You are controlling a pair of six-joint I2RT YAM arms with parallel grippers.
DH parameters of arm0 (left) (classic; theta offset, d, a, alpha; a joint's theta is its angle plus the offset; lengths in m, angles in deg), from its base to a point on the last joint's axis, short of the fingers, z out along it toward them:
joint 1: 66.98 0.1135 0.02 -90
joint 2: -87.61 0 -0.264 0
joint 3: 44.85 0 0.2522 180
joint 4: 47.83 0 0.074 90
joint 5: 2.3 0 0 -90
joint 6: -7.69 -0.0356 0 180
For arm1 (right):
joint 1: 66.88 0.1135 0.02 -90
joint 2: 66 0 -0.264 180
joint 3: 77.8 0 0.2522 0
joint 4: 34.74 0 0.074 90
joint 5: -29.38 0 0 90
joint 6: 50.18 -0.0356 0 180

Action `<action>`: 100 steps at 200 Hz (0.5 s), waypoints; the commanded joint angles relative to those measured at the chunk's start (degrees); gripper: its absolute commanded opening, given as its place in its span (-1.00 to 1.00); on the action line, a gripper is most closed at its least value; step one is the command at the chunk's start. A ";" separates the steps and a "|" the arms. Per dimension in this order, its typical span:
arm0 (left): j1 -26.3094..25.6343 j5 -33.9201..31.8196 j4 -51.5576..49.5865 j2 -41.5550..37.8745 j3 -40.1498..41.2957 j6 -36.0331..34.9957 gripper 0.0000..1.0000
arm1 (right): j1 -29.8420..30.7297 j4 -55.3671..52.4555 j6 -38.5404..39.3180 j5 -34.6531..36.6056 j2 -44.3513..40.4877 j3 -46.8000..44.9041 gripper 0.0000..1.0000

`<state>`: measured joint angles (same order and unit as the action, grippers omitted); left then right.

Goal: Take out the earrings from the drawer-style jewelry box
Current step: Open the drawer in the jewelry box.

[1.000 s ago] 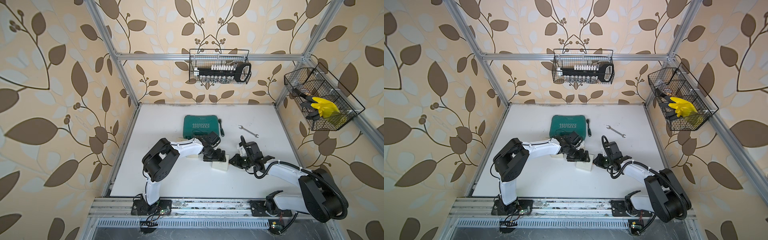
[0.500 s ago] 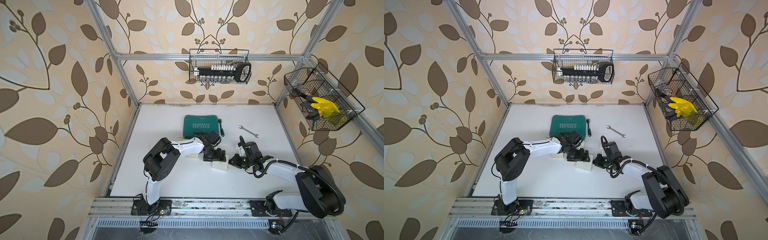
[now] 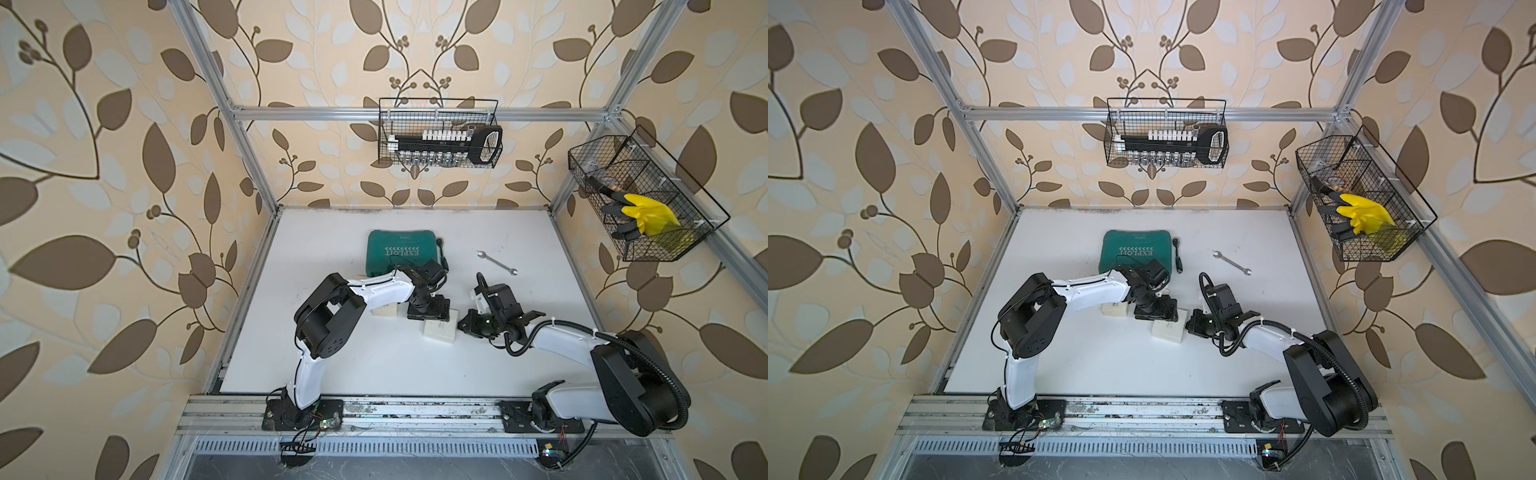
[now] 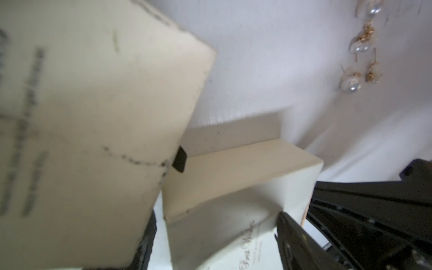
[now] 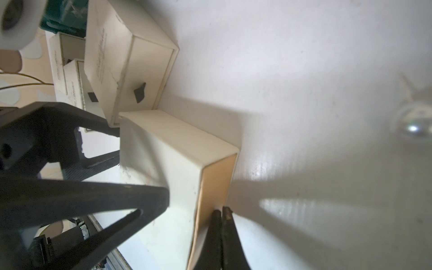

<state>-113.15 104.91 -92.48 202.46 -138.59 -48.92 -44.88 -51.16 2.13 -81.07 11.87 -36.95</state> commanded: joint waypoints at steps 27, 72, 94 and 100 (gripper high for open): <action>-0.41 -10.01 -10.69 3.76 -1.49 0.18 0.64 | 1.95 -11.58 0.69 10.37 1.52 2.45 -1.00; -0.15 -12.15 -12.06 4.52 -0.71 0.89 0.65 | 6.51 -20.41 -0.38 19.30 1.98 6.66 -1.00; 0.27 -12.89 -12.50 4.52 -0.44 1.20 0.65 | 8.29 -24.12 -0.98 22.42 2.61 8.68 -1.00; 0.36 -13.15 -12.57 4.37 -0.35 1.33 0.65 | 8.47 -25.13 -1.12 23.01 2.80 9.12 -1.00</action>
<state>-113.87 101.37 -96.35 203.39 -141.13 -48.63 -37.23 -64.42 1.69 -66.88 13.13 -28.88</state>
